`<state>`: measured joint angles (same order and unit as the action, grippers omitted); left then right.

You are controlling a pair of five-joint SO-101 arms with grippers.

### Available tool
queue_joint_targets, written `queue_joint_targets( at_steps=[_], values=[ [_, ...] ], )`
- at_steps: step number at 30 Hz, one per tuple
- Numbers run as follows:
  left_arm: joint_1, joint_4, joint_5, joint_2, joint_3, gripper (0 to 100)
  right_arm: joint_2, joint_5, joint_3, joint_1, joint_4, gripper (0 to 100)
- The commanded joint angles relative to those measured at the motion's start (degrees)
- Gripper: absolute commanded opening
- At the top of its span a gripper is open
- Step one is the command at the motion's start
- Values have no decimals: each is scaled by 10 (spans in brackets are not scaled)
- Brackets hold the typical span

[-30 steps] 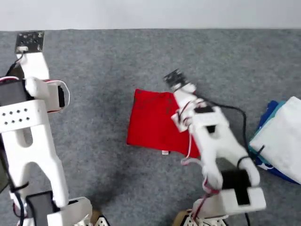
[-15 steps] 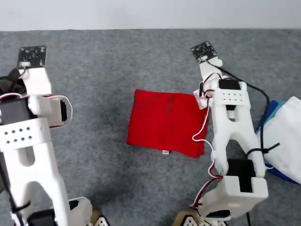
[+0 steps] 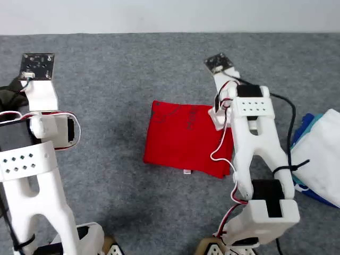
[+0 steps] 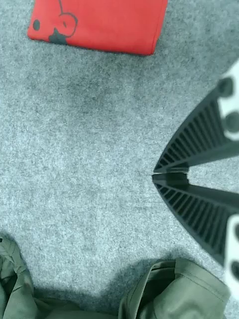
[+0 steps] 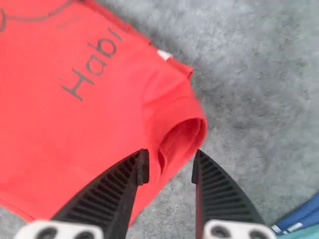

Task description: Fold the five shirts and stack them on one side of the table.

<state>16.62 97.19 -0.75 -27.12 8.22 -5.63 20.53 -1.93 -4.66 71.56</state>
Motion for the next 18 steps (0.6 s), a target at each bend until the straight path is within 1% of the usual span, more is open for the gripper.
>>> queue_joint_targets(
  at_steps=[1,4,8,10,14,18],
  values=[
    [1,-13,-7,-16,-1,6,44,-25,85,-6,37,137],
    [0,-13,-7,-16,-1,6,48,-46,127,-31,73,95],
    [0,-32,-7,-17,7,6,22,-47,129,-65,92,24],
    [0,-46,-7,-19,22,6,-9,-47,134,-64,87,27],
    [0,-54,-7,-20,35,6,-69,-47,137,-46,44,72],
    [1,-54,-34,-20,36,6,-95,-47,137,-19,5,78]
  ],
)
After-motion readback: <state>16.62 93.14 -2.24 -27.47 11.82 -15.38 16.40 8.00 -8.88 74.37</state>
